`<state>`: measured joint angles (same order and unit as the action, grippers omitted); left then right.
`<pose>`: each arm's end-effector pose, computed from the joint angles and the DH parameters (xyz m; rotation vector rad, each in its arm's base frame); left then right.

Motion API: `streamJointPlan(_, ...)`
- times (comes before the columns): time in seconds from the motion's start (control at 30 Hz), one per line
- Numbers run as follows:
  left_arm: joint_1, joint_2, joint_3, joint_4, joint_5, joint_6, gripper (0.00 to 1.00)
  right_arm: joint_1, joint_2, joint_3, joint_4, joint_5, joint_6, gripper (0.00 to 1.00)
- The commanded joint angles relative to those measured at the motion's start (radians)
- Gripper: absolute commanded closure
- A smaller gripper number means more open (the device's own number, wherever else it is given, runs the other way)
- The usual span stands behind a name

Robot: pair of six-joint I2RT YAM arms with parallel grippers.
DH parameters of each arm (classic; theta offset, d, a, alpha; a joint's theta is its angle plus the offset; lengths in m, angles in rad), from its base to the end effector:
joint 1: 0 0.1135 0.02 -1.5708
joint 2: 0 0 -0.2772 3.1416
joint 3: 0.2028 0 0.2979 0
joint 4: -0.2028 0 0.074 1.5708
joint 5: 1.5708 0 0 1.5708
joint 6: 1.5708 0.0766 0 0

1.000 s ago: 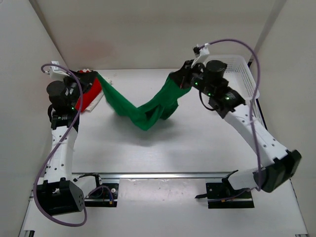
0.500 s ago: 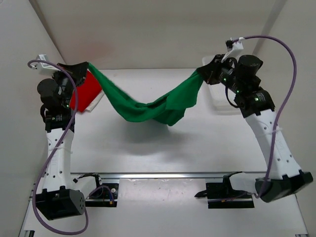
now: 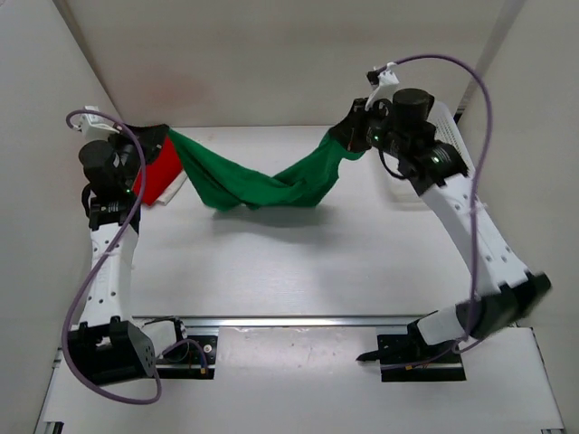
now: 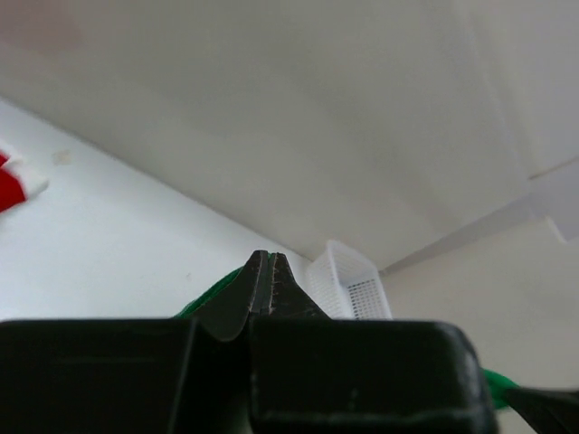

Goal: Fold and stack the t-shirts
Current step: Flatten out the tshirt

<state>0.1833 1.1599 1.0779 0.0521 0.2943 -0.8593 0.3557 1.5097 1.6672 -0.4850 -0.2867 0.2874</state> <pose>0.3504 0.0424 0.3991 -0.6105 1.5354 -0.7551 0.3876 0.1671 0.4478 -0.2663 1.9293 0.7039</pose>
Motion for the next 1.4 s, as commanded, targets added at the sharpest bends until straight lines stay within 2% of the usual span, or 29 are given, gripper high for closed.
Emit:
streamJointPlan(0.0, 0.012, -0.106, 0.097, 0.048, 0.045, -0.035, 1.00, 0.115, -0.232, 0.083, 0.046, 0.112, -0.057, 1.00)
streamJointPlan(0.13, 0.010, -0.118, 0.125, 0.049, 0.058, -0.049, 1.00, 0.291, -0.310, 0.190, -0.018, 0.286, -0.115, 1.00)
streamJointPlan(0.23, 0.021, -0.118, 0.131, 0.051, 0.052, -0.058, 1.00, 0.446, -0.281, 0.331, -0.081, 0.401, -0.154, 1.00)
streamJointPlan(0.3, 0.009, -0.118, 0.143, 0.025, 0.031, -0.035, 1.00, 0.456, -0.244, 0.416, -0.107, 0.411, -0.169, 1.00)
streamJointPlan(0.33, 0.007, -0.117, 0.145, 0.019, 0.025, -0.035, 1.00, 0.406, -0.208, 0.474, -0.131, 0.388, -0.157, 1.00)
streamJointPlan(0.37, 0.005, -0.120, 0.149, 0.014, 0.022, -0.024, 1.00, 0.363, -0.168, 0.514, -0.147, 0.297, -0.149, 1.00)
streamJointPlan(0.4, 0.005, -0.121, 0.145, 0.006, 0.017, -0.018, 1.00, 0.232, -0.133, 0.520, -0.150, 0.144, -0.101, 1.00)
streamJointPlan(0.43, 0.010, -0.129, 0.148, -0.003, 0.008, -0.008, 1.00, 0.075, -0.115, 0.519, -0.136, 0.065, -0.047, 1.00)
streamJointPlan(0.47, 0.001, -0.124, 0.140, -0.001, 0.002, 0.002, 1.00, 0.018, -0.088, 0.499, -0.104, -0.068, -0.015, 0.99)
streamJointPlan(0.5, -0.007, -0.127, 0.123, -0.004, -0.007, 0.011, 1.00, -0.032, -0.047, 0.482, -0.092, -0.110, 0.011, 1.00)
streamJointPlan(0.57, 0.001, -0.140, 0.064, 0.018, -0.006, 0.000, 1.00, -0.093, 0.004, 0.392, -0.054, -0.159, 0.021, 1.00)
streamJointPlan(0.67, 0.002, -0.163, -0.099, 0.106, 0.003, -0.027, 1.00, -0.116, 0.086, 0.214, 0.075, -0.210, 0.053, 1.00)
streamJointPlan(0.73, 0.010, -0.189, -0.234, 0.146, 0.005, -0.037, 1.00, -0.133, 0.144, 0.003, 0.312, -0.293, 0.084, 1.00)
streamJointPlan(0.8, -0.008, -0.204, -0.316, 0.170, -0.017, -0.032, 1.00, -0.152, 0.237, -0.014, 0.388, -0.311, 0.120, 1.00)
streamJointPlan(0.87, -0.044, -0.209, -0.410, 0.178, -0.041, -0.021, 1.00, -0.156, 0.497, 0.179, 0.209, -0.278, 0.108, 1.00)
streamJointPlan(0.9, -0.050, -0.207, -0.430, 0.167, -0.059, -0.008, 1.00, -0.170, 0.568, 0.401, 0.141, -0.272, 0.098, 1.00)
streamJointPlan(0.93, -0.054, -0.207, -0.461, 0.166, -0.067, -0.003, 1.00, -0.172, 0.721, 0.685, -0.010, -0.264, 0.092, 0.99)
streamJointPlan(0.97, -0.059, -0.206, -0.495, 0.179, -0.066, 0.002, 1.00, -0.178, 0.877, 0.842, -0.150, -0.255, 0.094, 0.94)
streamJointPlan(1.0, -0.064, -0.203, -0.512, 0.180, -0.064, -0.001, 1.00, -0.181, 0.927, 1.101, -0.199, -0.240, 0.095, 0.78)
streamJointPlan(1.03, -0.067, -0.203, -0.535, 0.186, -0.069, 0.003, 1.00, -0.193, 0.916, 1.096, -0.211, -0.239, 0.120, 0.68)
streamJointPlan(1.07, -0.059, -0.200, -0.555, 0.180, -0.084, 0.008, 1.00, -0.192, 0.864, 1.023, -0.208, -0.241, 0.127, 0.62)
streamJointPlan(1.13, -0.048, -0.201, -0.578, 0.196, -0.084, -0.003, 1.00, -0.158, 0.783, 0.946, -0.271, -0.170, 0.023, 0.59)
streamJointPlan(1.23, -0.027, -0.209, -0.585, 0.189, -0.078, -0.007, 1.00, -0.008, 0.678, 0.797, -0.409, 0.018, -0.101, 0.61)
streamJointPlan(1.3, -0.024, -0.226, -0.595, 0.184, -0.086, -0.001, 1.00, 0.096, 0.548, 0.582, -0.361, 0.146, -0.126, 0.69)
streamJointPlan(1.33, -0.031, -0.238, -0.605, 0.192, -0.089, -0.001, 1.00, 0.164, 0.502, 0.378, -0.312, 0.182, -0.129, 0.73)
streamJointPlan(1.37, -0.038, -0.246, -0.622, 0.193, -0.090, -0.003, 1.00, 0.216, 0.400, 0.142, -0.176, 0.226, -0.123, 0.76)
